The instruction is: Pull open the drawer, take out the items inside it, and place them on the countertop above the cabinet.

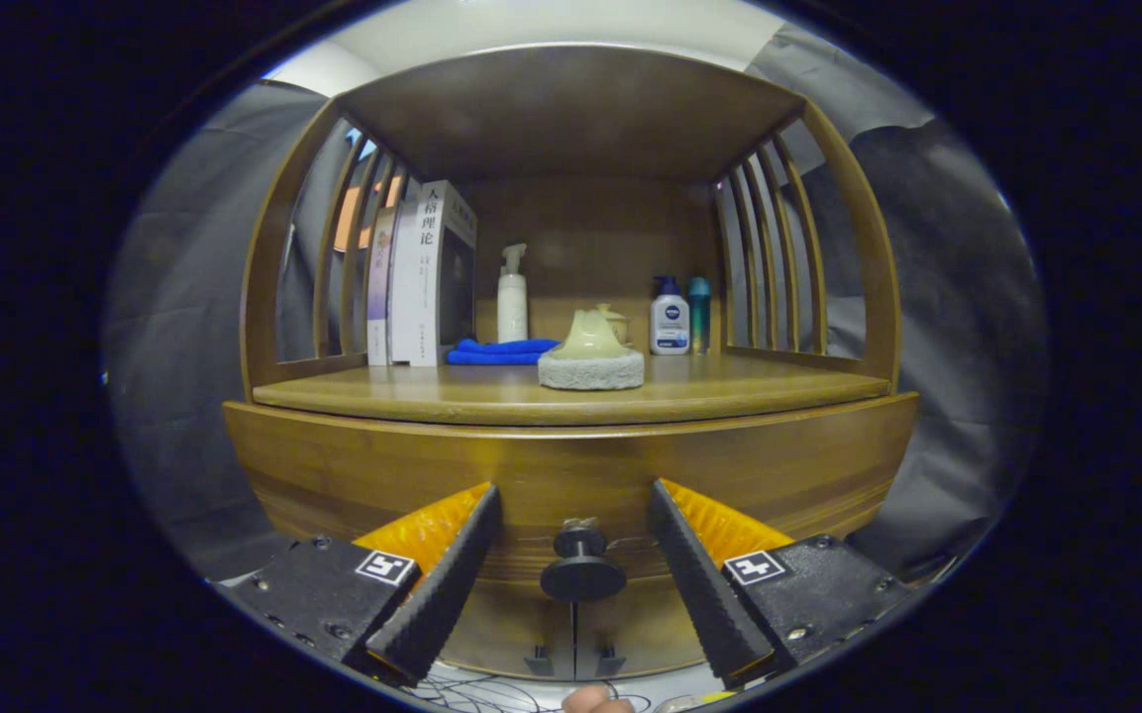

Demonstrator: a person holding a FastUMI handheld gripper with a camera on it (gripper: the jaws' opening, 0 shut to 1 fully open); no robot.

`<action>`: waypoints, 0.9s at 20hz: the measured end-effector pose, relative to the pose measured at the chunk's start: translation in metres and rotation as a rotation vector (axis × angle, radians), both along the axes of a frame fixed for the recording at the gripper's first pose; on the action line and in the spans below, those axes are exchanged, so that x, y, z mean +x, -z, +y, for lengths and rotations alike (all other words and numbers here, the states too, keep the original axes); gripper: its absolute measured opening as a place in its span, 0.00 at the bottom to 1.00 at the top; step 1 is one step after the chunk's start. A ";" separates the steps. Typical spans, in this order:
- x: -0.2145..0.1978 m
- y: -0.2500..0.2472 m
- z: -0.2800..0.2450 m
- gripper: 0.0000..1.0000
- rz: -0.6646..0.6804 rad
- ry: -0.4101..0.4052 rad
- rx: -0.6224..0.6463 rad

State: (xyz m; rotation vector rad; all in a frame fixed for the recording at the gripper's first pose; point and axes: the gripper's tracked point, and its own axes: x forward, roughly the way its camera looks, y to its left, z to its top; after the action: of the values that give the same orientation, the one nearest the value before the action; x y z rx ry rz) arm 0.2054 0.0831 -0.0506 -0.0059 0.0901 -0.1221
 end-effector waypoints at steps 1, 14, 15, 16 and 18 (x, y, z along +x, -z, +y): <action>0.002 0.000 0.000 0.99 0.000 0.000 0.001; 0.007 0.002 0.005 0.99 0.009 -0.016 0.034; 0.002 -0.001 0.006 0.99 -0.002 -0.020 0.036; -0.006 -0.003 0.003 0.99 -0.014 -0.012 0.026; -0.036 -0.010 0.006 0.99 -0.031 -0.020 0.001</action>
State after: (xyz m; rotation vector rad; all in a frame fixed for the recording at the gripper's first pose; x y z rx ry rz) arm 0.1698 0.0890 -0.0403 -0.0036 0.0593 -0.1016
